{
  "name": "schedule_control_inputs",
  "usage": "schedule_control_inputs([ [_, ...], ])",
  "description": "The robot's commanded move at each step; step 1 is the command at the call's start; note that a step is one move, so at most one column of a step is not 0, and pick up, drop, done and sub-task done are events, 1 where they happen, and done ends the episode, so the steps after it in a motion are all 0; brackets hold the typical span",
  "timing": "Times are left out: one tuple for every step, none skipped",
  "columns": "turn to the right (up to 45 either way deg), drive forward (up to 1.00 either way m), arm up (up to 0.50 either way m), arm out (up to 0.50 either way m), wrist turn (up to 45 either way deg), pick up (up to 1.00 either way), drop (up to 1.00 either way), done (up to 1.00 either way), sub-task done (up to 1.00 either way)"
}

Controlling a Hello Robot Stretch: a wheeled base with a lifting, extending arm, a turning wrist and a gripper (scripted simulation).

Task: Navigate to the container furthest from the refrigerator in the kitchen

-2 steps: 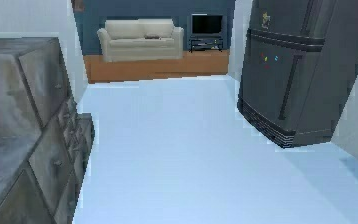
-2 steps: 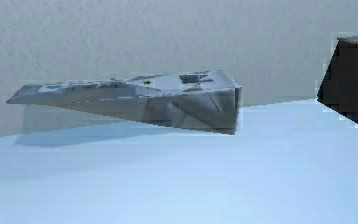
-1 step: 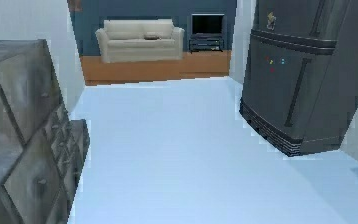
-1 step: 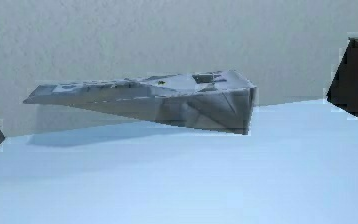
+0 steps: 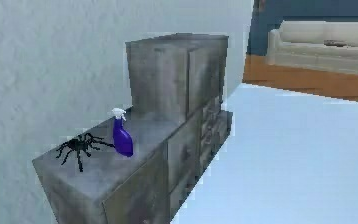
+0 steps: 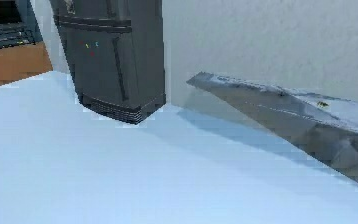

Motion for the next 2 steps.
schedule_control_inputs([
  [45.0,0.00,0.00,0.00,0.0,0.00,0.00,0.00,0.00],
  [33.0,0.00,0.00,0.00,0.0,0.00,0.00,0.00,0.00],
])
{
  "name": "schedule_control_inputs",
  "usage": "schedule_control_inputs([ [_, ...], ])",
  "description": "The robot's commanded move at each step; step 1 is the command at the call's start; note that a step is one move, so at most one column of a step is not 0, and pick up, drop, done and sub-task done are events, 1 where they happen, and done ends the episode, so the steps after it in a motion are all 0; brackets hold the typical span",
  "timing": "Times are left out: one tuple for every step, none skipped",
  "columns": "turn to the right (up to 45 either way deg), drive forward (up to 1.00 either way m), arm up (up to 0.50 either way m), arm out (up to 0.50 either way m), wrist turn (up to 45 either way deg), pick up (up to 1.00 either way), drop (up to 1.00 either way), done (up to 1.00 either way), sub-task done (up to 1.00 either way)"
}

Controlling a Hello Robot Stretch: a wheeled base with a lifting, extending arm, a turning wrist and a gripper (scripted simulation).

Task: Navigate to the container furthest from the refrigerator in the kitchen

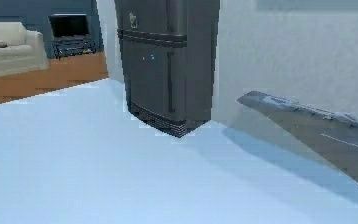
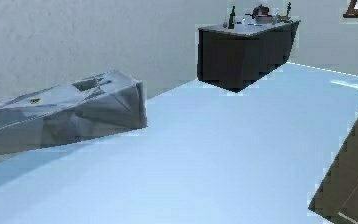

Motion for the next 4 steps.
schedule_control_inputs([
  [0.0,1.00,0.00,0.00,0.0,0.00,0.00,0.00,0.00],
  [9.0,0.00,0.00,0.00,0.0,0.00,0.00,0.00,0.00],
  [0.0,0.35,0.00,0.00,0.0,0.00,0.00,0.00,0.00],
  [45.0,0.00,0.00,0.00,0.0,0.00,0.00,0.00,0.00],
])
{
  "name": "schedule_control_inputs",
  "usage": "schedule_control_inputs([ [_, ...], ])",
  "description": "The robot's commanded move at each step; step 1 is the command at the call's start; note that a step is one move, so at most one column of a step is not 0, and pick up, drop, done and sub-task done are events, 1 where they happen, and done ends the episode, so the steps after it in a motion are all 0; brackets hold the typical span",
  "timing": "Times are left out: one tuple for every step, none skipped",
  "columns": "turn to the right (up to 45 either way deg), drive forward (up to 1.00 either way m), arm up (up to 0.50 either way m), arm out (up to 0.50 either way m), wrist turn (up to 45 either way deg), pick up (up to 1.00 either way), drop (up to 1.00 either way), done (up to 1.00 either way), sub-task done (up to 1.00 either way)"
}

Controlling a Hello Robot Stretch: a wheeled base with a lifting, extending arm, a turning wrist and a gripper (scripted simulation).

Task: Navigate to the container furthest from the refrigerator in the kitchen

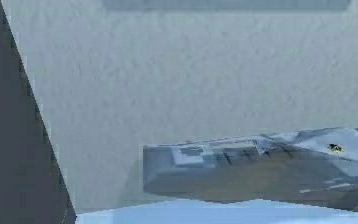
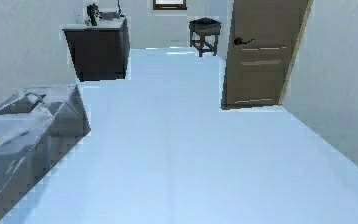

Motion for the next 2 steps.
schedule_control_inputs([
  [45.0,0.00,0.00,0.00,0.0,0.00,0.00,0.00,0.00],
  [36.0,0.00,0.00,0.00,0.0,0.00,0.00,0.00,0.00],
])
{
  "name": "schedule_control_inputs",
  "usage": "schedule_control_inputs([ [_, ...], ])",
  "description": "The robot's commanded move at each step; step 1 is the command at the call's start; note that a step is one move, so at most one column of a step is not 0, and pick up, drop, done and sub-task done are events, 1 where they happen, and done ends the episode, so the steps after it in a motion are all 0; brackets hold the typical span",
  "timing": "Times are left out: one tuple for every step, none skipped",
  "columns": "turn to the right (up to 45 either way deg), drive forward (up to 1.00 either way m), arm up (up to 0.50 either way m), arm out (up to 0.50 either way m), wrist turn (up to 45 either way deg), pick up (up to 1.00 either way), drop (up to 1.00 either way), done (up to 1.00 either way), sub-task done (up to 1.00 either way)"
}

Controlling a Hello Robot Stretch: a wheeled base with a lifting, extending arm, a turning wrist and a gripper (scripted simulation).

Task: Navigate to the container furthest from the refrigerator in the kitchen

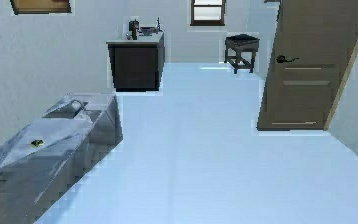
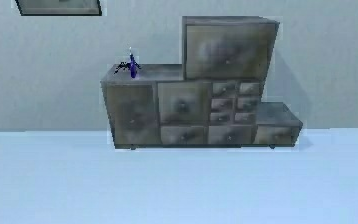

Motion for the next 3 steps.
schedule_control_inputs([
  [0.0,1.00,0.00,0.00,0.0,0.00,0.00,0.00,0.00],
  [0.0,1.00,0.00,0.00,0.0,0.00,0.00,0.00,0.00],
  [0.0,1.00,0.00,0.00,0.0,0.00,0.00,0.00,0.00],
])
